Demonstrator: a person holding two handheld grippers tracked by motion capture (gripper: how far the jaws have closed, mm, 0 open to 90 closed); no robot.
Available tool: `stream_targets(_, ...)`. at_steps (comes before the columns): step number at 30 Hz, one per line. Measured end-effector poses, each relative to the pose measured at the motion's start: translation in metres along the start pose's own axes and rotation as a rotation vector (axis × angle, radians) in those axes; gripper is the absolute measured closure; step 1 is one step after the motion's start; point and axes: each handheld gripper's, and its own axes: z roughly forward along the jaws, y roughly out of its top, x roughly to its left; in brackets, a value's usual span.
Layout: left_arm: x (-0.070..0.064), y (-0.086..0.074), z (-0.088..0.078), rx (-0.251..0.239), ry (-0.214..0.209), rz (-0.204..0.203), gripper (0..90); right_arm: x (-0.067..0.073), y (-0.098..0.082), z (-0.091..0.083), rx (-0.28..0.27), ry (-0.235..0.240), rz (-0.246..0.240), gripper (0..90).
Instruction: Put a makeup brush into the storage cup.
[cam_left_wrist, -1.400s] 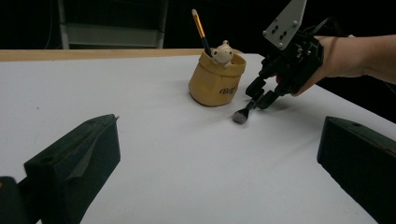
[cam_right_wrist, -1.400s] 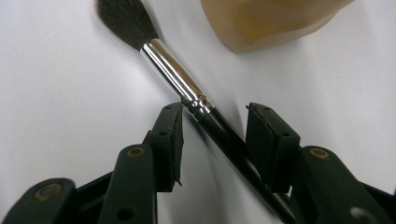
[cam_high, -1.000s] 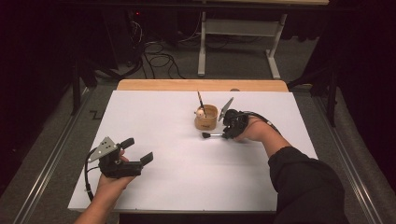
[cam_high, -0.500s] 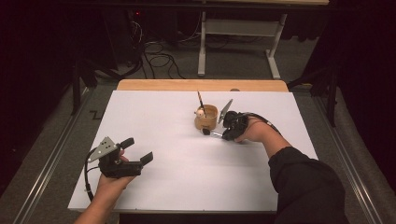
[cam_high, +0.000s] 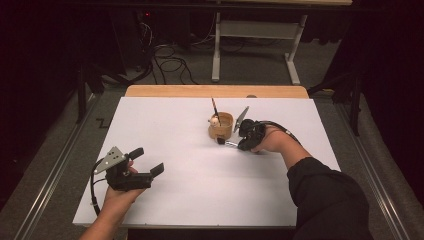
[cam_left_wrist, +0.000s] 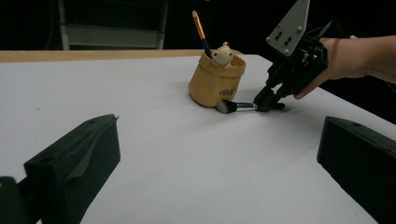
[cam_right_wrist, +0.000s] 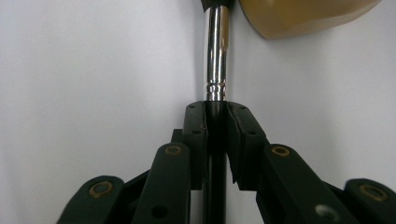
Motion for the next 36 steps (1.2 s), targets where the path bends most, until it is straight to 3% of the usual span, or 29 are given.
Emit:
stream_targets(12, 0.001, 0.0, 0.0, -0.001, -0.001, 0.0, 0.2, 0.003, 0.002, -0.001, 0.004, -0.011, -0.005, 80.6)
stream_targets(23, 0.0, 0.0, 0.001, 0.002, -0.005, 0.005, 0.1, 0.014, -0.006, -0.014, 0.048, -0.028, 0.024, 80.6)
stream_targets(30, -0.003, 0.001, 0.001, 0.001, -0.007, 0.013, 0.1, 0.029, -0.016, -0.026, 0.042, -0.056, 0.083, 80.5)
stream_targets(36, -0.003, 0.0, 0.002, 0.003, -0.008, 0.014, 0.1, 0.043, -0.036, -0.032, 0.028, -0.094, 0.188, 80.5)
